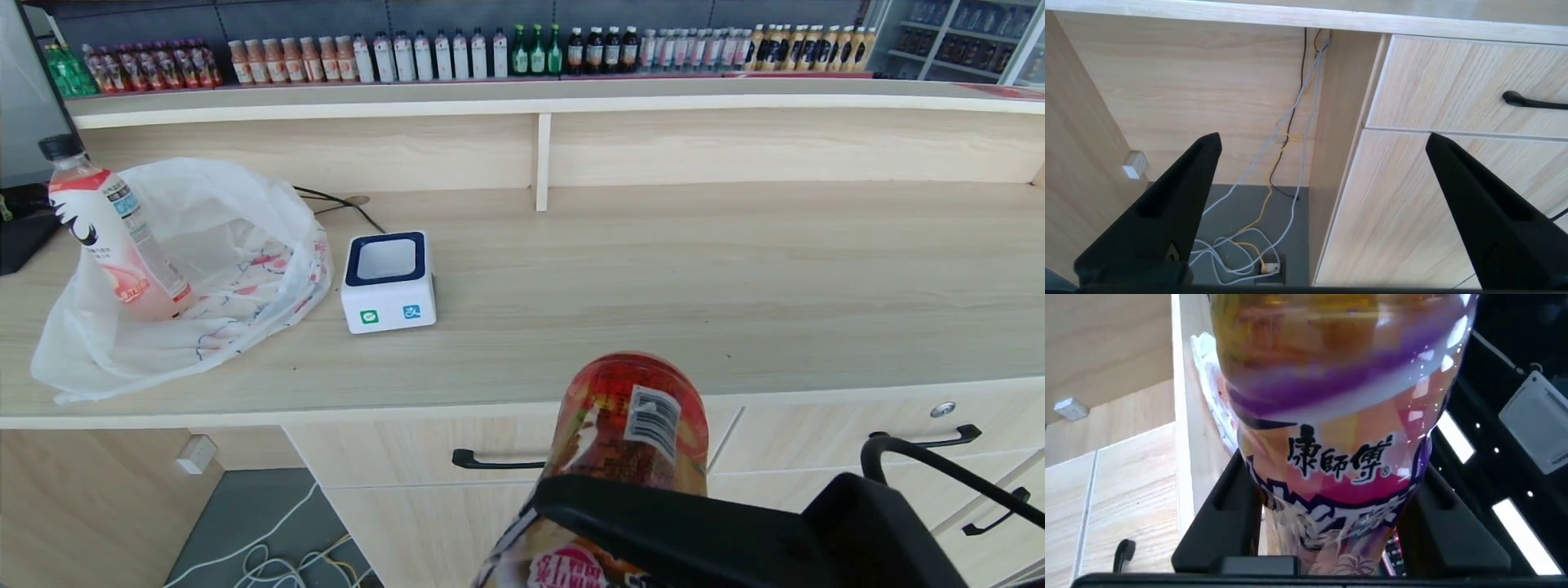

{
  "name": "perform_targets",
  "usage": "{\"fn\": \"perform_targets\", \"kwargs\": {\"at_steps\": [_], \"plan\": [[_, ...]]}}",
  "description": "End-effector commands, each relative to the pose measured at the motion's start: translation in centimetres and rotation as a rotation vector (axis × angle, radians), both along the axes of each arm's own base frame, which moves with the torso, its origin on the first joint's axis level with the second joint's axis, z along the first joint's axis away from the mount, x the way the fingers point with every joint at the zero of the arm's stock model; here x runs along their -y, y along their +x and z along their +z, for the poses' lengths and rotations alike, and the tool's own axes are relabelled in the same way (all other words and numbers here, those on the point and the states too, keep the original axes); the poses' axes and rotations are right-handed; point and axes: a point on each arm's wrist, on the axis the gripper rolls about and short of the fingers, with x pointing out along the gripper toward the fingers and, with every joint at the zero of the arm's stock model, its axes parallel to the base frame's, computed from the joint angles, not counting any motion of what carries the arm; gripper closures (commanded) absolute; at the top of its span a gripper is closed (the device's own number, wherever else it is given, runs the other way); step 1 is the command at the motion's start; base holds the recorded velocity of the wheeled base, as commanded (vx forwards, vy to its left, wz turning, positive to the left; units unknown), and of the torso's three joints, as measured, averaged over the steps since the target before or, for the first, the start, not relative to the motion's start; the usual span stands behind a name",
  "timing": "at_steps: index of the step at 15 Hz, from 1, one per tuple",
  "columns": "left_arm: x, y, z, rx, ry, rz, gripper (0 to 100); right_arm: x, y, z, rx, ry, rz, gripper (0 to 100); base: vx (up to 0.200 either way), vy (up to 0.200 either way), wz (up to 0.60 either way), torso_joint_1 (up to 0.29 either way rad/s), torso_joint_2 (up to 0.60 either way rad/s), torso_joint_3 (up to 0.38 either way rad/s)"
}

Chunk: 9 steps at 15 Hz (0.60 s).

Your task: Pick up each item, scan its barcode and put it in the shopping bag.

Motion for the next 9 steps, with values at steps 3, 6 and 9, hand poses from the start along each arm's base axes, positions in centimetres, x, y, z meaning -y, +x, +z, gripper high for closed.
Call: {"fn": "perform_targets", "kwargs": {"at_steps": [3, 6, 9], "plan": [[0.0, 0.0, 0.01, 0.001, 0.0, 0.001, 0, -0.28, 0.14, 0.41, 0.051, -0.017, -0.009, 100, 0.0, 0.0, 0.0, 0.0, 0.0, 0.0], [0.0, 0.0, 0.01, 0.001, 0.0, 0.001, 0, -0.02, 0.67, 0.47, 0.081, -0.025, -0.05, 100, 0.0, 0.0, 0.0, 0.0, 0.0, 0.0], [0.0, 0.0, 0.01, 0.001, 0.0, 0.001, 0, 0.07, 0.83, 0.56, 0.124, -0.034, -0.073, 100, 0.0, 0.0, 0.0, 0.0, 0.0, 0.0]]}}
